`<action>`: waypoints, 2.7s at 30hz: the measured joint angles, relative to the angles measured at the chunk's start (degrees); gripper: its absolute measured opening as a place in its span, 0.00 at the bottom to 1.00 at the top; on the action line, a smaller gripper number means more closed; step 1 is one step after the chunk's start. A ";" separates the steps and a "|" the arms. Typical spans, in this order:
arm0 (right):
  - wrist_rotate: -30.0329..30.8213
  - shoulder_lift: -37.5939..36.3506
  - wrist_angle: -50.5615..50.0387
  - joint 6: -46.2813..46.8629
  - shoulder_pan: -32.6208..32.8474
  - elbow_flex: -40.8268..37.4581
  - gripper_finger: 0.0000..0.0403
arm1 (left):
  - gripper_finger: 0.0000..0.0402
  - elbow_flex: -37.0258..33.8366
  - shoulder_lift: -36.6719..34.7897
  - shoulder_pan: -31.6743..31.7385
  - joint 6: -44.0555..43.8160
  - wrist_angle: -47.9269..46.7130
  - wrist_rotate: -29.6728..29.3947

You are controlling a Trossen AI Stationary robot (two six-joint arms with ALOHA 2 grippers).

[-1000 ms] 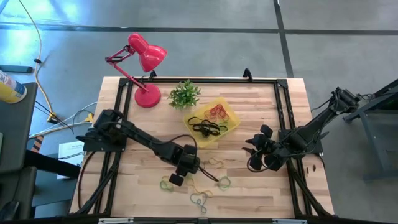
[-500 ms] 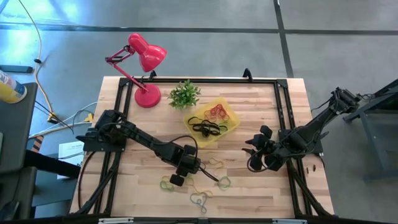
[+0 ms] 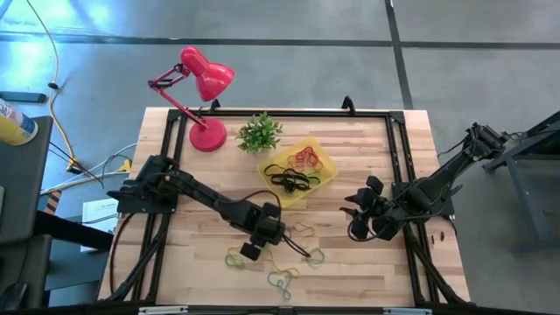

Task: Pick and place rubber bands into bin
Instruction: Put the green rubber band into the transparent yellow bin

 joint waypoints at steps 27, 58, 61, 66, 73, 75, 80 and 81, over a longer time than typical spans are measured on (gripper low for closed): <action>1.54 0.00 0.70 0.00 0.00 0.02 0.36 | 0.01 -0.03 0.73 2.21 0.56 -0.18 0.82; 4.65 0.00 0.68 2.02 0.00 0.02 0.36 | 0.00 19.88 -6.72 22.75 21.46 -4.02 -8.77; 5.85 0.00 0.70 2.41 -0.04 0.02 0.36 | 0.00 19.73 -5.03 25.82 21.68 -2.25 -6.78; 5.13 0.00 0.98 2.91 -0.80 0.02 0.36 | 0.00 19.84 -1.59 27.91 21.17 3.35 -2.90; 5.39 0.00 1.16 2.89 -2.10 0.02 0.36 | 0.00 19.86 3.86 27.67 19.87 7.70 -1.55; 5.39 0.00 1.27 2.89 -2.56 0.02 0.36 | 0.00 19.82 5.46 27.66 18.55 8.57 -1.55; 5.34 0.00 1.56 2.86 -3.04 0.02 0.36 | 0.00 19.80 6.95 26.97 17.11 10.87 -1.88; 5.32 0.00 1.55 2.86 -3.04 0.02 0.36 | 0.00 19.81 6.95 26.93 17.07 11.24 -2.00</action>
